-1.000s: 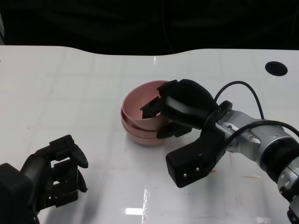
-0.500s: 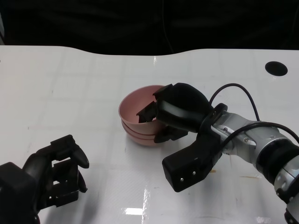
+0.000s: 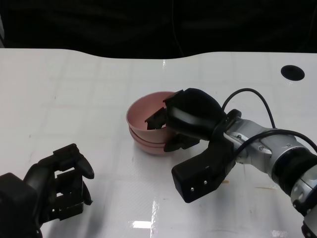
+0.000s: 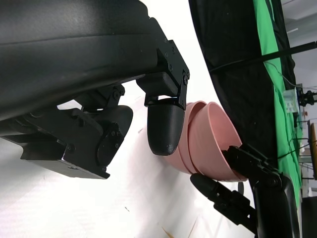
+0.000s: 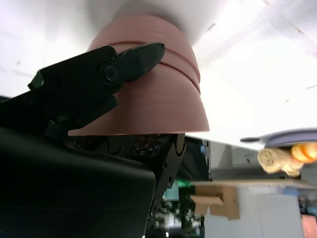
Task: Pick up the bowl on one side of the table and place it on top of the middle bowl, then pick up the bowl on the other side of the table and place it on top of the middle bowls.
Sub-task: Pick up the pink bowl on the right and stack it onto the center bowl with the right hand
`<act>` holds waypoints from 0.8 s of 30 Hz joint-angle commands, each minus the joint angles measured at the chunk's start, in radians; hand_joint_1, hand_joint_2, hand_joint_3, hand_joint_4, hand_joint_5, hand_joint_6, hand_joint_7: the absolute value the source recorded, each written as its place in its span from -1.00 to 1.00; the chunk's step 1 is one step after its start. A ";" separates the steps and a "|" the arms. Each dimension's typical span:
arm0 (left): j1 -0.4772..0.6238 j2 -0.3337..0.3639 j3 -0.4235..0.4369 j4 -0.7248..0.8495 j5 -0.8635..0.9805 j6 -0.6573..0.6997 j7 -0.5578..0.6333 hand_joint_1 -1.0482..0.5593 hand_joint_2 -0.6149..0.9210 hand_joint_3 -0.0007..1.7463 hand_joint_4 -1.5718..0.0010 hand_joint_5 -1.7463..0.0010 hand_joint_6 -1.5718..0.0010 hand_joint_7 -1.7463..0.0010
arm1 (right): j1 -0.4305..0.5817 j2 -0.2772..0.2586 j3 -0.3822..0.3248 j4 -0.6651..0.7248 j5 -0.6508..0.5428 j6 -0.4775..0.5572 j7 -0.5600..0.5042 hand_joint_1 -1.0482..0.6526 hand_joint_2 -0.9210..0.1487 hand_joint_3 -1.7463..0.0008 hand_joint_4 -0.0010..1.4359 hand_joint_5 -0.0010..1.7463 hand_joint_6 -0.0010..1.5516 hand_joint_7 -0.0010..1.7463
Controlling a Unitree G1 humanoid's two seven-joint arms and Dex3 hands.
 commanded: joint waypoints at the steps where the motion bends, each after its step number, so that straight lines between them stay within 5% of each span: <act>1: -0.004 0.008 0.002 -0.011 0.001 0.009 0.005 0.73 0.75 0.43 -0.05 -1.00 0.19 -1.00 | -0.021 -0.018 -0.015 -0.013 0.038 0.032 0.154 -0.61 -1.00 0.69 -0.65 -0.69 -0.39 -0.97; 7: -0.003 0.008 0.001 -0.016 0.002 0.014 0.005 0.73 0.76 0.42 -0.05 -1.00 0.19 -1.00 | -0.005 -0.027 -0.006 -0.040 0.019 0.065 0.195 -0.67 -1.00 0.65 -0.78 -0.84 -0.51 -0.99; 8: -0.004 0.007 0.001 -0.017 0.002 0.016 0.006 0.72 0.76 0.41 -0.04 -1.00 0.19 -1.00 | -0.001 -0.029 0.010 -0.035 -0.003 0.076 0.186 -0.86 -1.00 0.47 -0.91 -0.93 -0.80 -1.00; 10: -0.003 0.007 0.000 -0.020 0.002 0.019 0.006 0.72 0.76 0.40 -0.04 -1.00 0.19 -1.00 | 0.002 -0.031 0.028 -0.030 -0.025 0.089 0.174 -0.97 -1.00 0.36 -0.98 -0.99 -0.96 -1.00; 24: -0.003 0.007 0.001 -0.023 0.003 0.022 0.006 0.71 0.77 0.38 -0.03 -1.00 0.19 -1.00 | 0.003 -0.031 0.031 -0.031 -0.027 0.093 0.170 -1.00 -1.00 0.32 -1.00 -1.00 -1.00 -1.00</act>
